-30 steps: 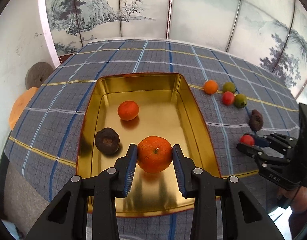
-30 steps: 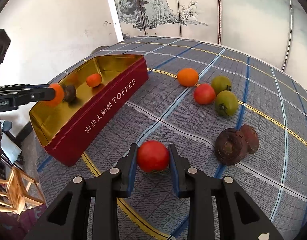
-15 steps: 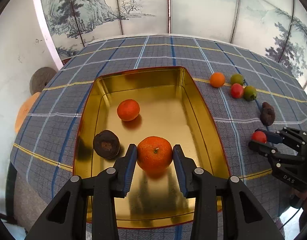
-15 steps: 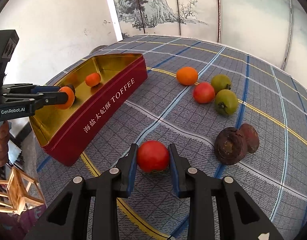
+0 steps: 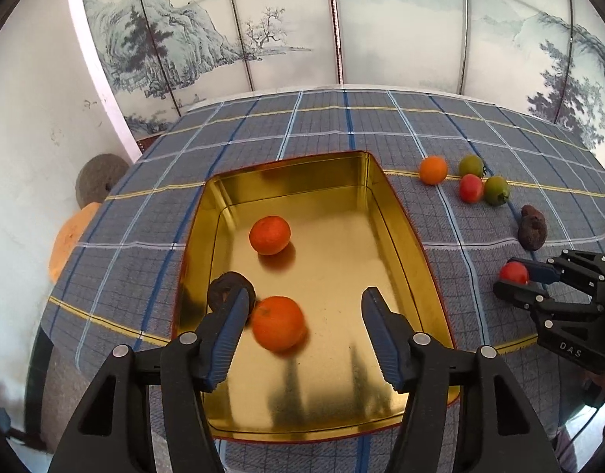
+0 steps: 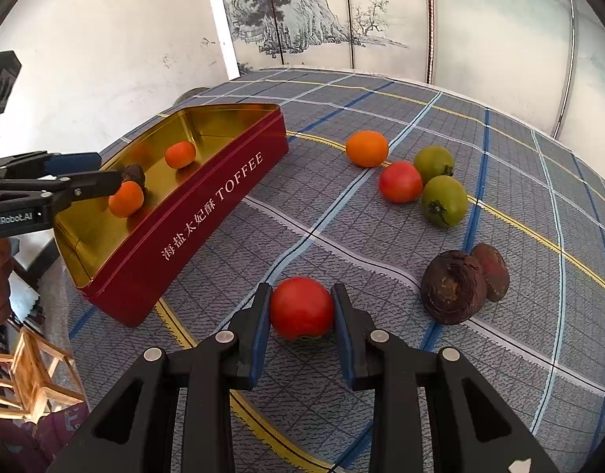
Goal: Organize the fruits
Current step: 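Carry the red tomato into the gold tin and open the right tool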
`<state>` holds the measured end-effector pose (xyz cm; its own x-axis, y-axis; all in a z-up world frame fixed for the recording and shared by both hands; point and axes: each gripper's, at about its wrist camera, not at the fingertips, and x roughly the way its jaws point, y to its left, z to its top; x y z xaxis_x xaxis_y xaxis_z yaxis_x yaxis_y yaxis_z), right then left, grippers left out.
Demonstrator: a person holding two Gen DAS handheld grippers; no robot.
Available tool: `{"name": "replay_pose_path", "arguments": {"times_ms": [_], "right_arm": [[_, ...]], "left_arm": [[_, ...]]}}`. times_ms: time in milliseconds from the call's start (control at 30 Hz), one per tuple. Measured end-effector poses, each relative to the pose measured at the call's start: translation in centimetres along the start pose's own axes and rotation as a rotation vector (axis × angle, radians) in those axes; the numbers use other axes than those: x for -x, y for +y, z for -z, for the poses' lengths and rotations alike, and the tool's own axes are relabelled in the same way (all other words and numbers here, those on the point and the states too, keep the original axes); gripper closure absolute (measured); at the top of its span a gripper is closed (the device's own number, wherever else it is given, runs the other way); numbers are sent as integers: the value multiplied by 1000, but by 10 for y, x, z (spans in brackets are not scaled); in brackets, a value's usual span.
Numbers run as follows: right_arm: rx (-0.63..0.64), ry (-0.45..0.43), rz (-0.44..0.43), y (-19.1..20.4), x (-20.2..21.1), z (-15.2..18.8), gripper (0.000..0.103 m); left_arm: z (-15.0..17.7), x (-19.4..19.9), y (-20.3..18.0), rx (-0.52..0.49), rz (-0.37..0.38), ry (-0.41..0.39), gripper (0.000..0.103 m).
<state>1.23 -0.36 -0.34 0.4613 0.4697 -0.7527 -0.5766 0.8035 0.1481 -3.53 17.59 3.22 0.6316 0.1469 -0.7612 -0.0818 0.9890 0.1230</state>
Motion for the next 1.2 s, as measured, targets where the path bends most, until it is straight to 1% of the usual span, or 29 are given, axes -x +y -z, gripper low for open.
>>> {"name": "replay_pose_path", "arguments": {"times_ms": [267, 400, 567, 700, 867, 1067, 1200], "right_arm": [[6, 3, 12, 1, 0, 0, 75], [16, 7, 20, 3, -1, 0, 75], [-19, -13, 7, 2, 10, -1, 75], [-9, -52, -23, 12, 26, -17, 75], [52, -80, -81, 42, 37, -44, 75], [132, -70, -124, 80, 23, -73, 75], [153, -50, -142, 97, 7, -87, 75]], "left_arm": [[8, 6, 3, 11, -27, -3, 40], [12, 15, 10, 29, -46, -24, 39], [17, 21, 19, 52, -58, -39, 37], [20, 24, 25, 69, -60, -38, 37], [26, 28, 34, 89, -69, -41, 37], [34, 32, 50, 122, -75, -38, 36], [38, 33, 60, 140, -90, -38, 36]]}}
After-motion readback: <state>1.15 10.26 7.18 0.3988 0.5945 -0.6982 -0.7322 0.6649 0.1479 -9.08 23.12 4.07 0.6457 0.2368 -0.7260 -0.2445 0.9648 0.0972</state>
